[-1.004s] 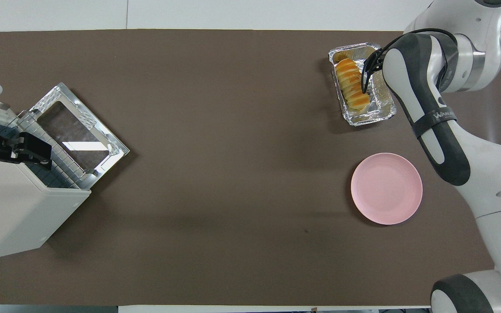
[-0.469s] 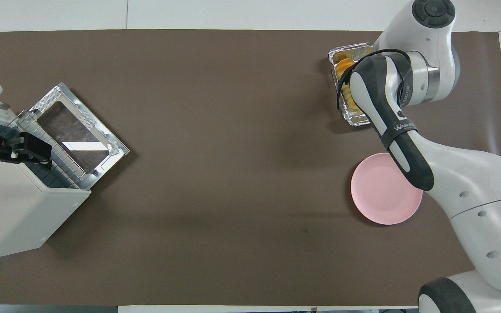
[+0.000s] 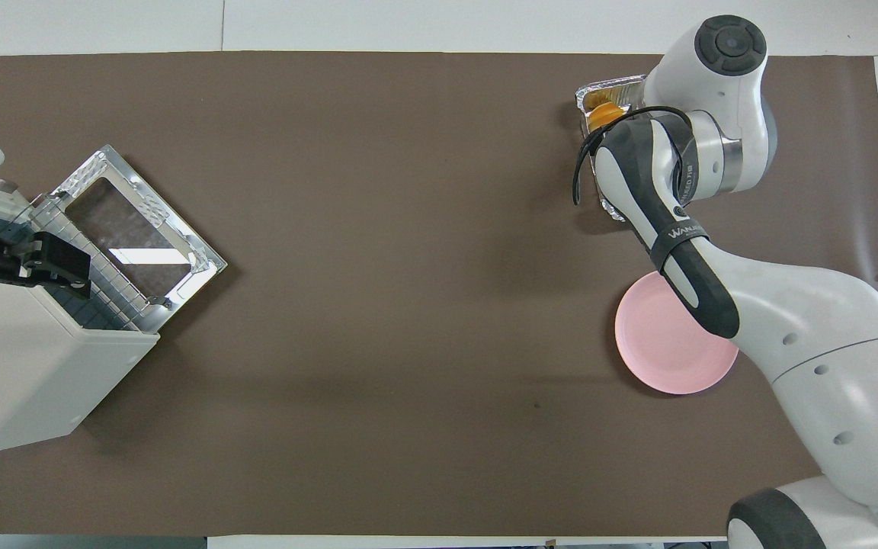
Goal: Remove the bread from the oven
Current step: 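Grasp the bread rolls in the foil tray with the right gripper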
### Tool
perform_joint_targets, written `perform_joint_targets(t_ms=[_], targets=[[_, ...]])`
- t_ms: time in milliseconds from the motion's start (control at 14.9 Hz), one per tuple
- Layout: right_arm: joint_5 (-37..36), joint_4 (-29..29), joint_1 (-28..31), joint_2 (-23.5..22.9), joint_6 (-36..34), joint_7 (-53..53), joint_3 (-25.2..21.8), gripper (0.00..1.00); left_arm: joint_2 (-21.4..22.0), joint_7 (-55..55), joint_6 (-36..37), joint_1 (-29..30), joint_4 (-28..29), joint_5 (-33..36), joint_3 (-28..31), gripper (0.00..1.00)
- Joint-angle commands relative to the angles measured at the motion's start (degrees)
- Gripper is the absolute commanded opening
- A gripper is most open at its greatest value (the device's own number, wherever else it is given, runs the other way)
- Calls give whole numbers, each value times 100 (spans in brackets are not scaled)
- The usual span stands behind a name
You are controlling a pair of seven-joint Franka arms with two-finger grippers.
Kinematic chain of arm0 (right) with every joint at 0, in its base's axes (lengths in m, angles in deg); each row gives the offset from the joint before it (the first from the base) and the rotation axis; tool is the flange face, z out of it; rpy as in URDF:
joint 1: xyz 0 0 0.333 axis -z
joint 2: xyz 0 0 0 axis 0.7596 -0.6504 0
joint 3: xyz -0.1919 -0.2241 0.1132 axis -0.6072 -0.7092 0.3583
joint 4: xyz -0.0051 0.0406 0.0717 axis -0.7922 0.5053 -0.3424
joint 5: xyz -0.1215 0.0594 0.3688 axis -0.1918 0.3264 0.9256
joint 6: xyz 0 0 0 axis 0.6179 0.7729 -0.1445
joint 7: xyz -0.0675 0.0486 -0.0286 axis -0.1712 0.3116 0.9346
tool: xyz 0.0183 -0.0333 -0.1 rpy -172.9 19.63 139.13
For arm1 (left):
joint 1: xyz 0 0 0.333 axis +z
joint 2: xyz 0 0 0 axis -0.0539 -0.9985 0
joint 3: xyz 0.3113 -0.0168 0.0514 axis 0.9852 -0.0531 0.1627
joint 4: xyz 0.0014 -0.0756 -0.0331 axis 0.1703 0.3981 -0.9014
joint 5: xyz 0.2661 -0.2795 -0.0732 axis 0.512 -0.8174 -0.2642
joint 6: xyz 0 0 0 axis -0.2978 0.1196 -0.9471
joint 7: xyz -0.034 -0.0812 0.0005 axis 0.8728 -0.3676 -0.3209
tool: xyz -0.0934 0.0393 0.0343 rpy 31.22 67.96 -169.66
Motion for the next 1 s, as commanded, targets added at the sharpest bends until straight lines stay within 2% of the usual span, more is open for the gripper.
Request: perform_joint_targets(t_ms=[0,67,134,535,937], targets=[[-121,138,45,99,102,-127,51,68,169,-17,-113,62,183,-102,-13,100],[-95,138,54,91,102,-135,51,29,169,-17,-113,62,183,-102,-13,100],[-60,138,63,91,93,-136,51,0,169,-17,-113,62,183,-102,-13,100],[-33,67,125,196,-82,-127,60,0,169,-17,-113,62,183,-102,-13,100],[-51,-170,116,503,-820,-127,60,0,169,-17,-113,62,183,-102,-13,100]])
